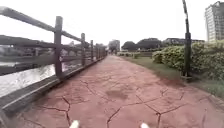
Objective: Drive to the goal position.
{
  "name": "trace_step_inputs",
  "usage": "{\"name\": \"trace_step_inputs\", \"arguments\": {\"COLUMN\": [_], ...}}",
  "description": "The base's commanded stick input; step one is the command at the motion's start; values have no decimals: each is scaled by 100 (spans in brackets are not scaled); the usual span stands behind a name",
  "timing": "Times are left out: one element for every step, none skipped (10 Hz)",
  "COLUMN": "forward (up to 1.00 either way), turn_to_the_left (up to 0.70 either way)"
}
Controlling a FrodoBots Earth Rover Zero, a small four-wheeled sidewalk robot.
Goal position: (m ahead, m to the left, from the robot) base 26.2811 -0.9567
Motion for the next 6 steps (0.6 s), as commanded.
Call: {"name": "trace_step_inputs", "arguments": {"forward": [70,70,70,70,70,70], "turn_to_the_left": [0,0,0,0,0,0]}}
